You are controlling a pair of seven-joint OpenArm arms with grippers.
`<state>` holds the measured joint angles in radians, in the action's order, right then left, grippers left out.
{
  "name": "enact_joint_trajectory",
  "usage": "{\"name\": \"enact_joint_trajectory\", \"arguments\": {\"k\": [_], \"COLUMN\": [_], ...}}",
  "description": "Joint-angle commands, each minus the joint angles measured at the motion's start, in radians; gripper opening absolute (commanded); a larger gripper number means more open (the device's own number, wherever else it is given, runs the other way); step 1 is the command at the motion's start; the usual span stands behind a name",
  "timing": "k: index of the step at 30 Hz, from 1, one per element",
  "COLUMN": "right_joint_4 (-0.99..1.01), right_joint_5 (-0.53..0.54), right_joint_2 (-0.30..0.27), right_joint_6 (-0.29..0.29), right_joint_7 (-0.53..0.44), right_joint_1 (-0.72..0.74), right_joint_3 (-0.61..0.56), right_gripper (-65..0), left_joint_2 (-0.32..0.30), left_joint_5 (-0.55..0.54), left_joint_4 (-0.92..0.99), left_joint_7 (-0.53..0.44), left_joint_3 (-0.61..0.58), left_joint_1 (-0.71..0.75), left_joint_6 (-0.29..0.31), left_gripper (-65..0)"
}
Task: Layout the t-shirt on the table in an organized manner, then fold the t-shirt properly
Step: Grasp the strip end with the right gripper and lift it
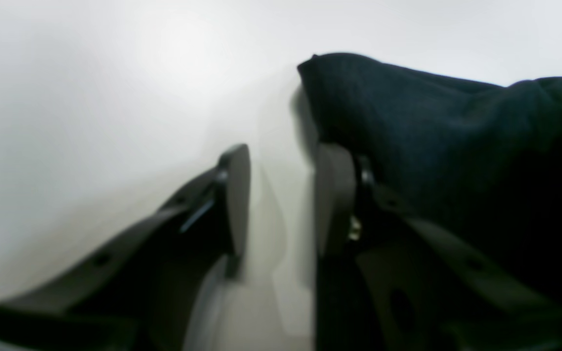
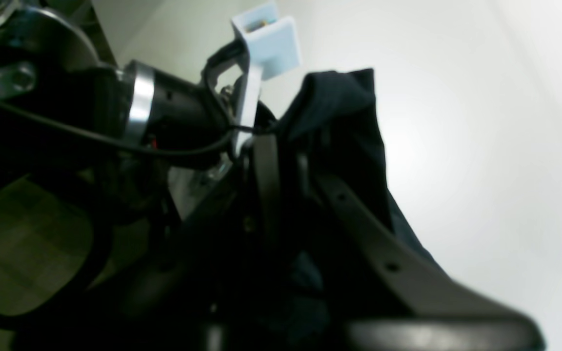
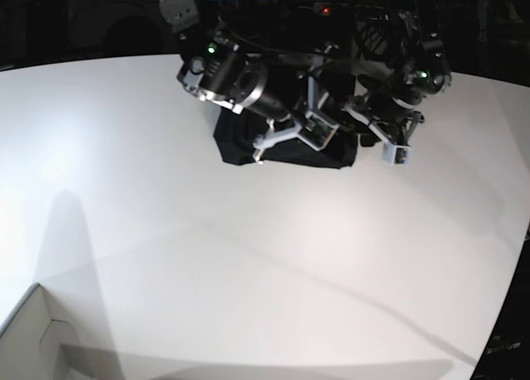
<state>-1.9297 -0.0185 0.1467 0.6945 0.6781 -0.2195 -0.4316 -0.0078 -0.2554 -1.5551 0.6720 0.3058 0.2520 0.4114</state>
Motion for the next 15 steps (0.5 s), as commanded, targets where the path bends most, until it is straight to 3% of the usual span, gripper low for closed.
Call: {"name": "enact_joint_trajectory", "arguments": {"k": [1,5,11,15], "right_joint_4": [-0.015,0.008,0.020,0.019], "right_joint_5": [0.025,0.025,0.025,0.025], "right_joint_2": [0.010,0.010,0.010,0.010], "right_joint_6": [0.004,0.004,0.004,0.004], "right_joint_7": [-0.028,-0.031,-0.033,-0.033], "right_joint_1": [0.010,0.012,0.012,0.012], "right_joint_3": [-0.006,-0.002,0.000,-0.003], "right_gripper": [-65.0,-65.0,-65.0,-65.0], "left_joint_2": [-0.002,-0.008,-0.005,-0.008], "left_joint_5": [0.035,0.035,0.035,0.035], "left_joint_4": [0.002,-0.034,-0.100,-0.153], "left_joint_7": [0.081,0.081,0.082,0.137], "left_joint_3": [-0.001,0.003,0.123,0.177], "left_joint_1": [0.027,0.027,0.028,0.042], "left_joint_6": [-0.006,-0.006,-0.001,-0.001], "left_gripper": [-42.5,-42.5,-42.5,-42.4]}}
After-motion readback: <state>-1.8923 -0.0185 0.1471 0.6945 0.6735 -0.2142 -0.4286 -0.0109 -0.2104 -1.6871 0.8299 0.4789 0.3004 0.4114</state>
